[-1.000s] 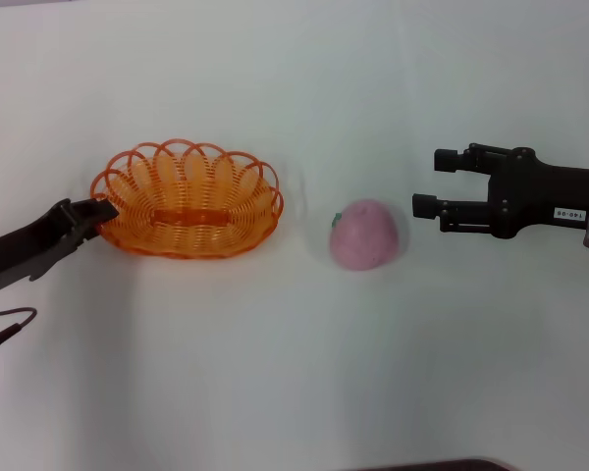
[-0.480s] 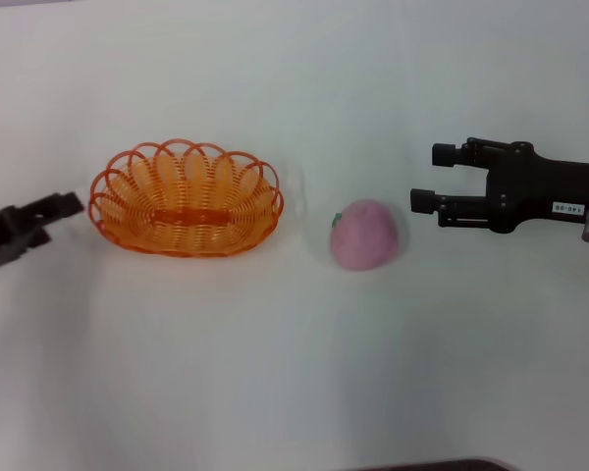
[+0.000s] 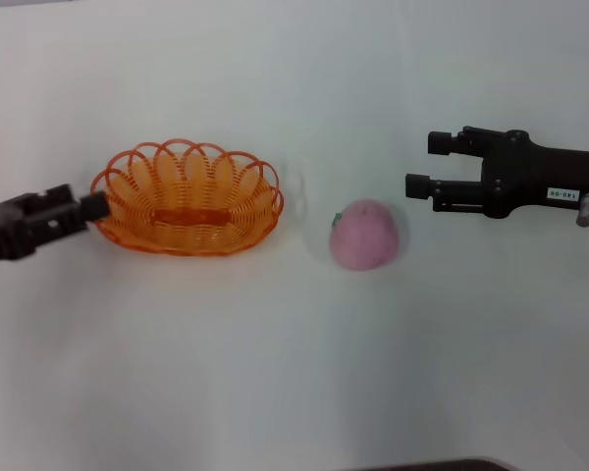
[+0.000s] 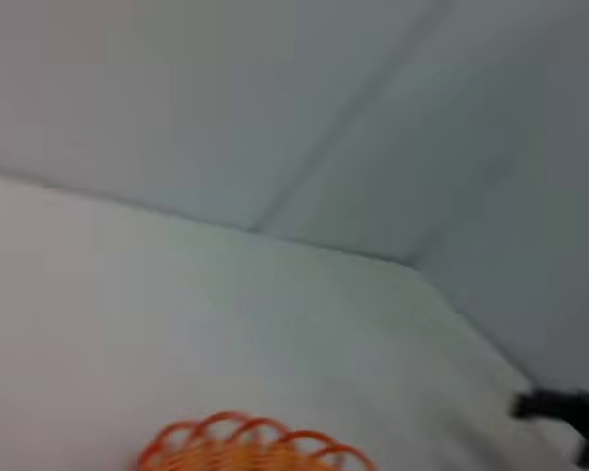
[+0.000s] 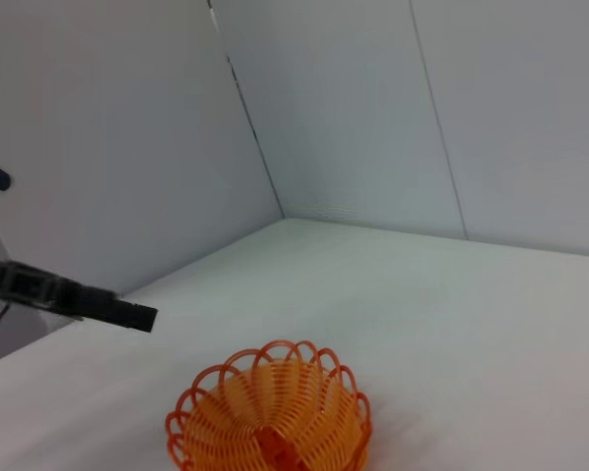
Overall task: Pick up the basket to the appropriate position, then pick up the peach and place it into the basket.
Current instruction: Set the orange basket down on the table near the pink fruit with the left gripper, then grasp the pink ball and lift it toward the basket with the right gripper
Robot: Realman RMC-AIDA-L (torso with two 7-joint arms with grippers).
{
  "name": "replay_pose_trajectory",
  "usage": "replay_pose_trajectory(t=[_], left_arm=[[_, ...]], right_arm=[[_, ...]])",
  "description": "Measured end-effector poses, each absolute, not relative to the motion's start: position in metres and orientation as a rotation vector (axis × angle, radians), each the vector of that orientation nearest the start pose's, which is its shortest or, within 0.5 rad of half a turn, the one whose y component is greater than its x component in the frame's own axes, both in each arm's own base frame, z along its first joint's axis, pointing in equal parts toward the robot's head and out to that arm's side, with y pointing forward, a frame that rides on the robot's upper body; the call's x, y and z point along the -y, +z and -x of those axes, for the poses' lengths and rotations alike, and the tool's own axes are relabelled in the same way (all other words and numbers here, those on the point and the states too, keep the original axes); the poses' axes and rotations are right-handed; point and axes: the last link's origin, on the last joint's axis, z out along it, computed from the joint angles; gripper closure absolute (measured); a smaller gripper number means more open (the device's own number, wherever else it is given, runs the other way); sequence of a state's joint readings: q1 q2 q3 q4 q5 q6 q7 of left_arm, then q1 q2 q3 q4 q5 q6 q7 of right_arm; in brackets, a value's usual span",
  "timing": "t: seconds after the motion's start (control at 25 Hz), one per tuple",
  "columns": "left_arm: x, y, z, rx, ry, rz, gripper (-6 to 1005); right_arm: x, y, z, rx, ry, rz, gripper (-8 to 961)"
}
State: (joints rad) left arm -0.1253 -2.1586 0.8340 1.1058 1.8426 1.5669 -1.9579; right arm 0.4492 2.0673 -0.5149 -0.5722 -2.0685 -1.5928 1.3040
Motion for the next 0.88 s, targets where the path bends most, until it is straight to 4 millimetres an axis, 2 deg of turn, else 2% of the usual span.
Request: replay_pose_trajectory(t=[0.16,0.36,0.6,0.88], left_arm=[[-0.252,0.032,0.29,1.029,-0.784,2.538,225],[-0.239,0.019,0.294,0.763,-0.732,2.659,230],[-0.227,0.001,0.305,0.643,-0.65,2.737,235],[-0.213,-0.014,0.315,0.576,-0.605,2.794,236]], right_arm=[[-0.3,0.004,-0.301,-0.767,0.756,2.616,94],[-0.299,0.004,-0.296,-0.754,0.78,2.647,93],[-0.294,0.002,-0.291,-0.757,0.803,2.704,93],[-0.283,-0.004,-0.299,-0.766,0.678,2.817,92]])
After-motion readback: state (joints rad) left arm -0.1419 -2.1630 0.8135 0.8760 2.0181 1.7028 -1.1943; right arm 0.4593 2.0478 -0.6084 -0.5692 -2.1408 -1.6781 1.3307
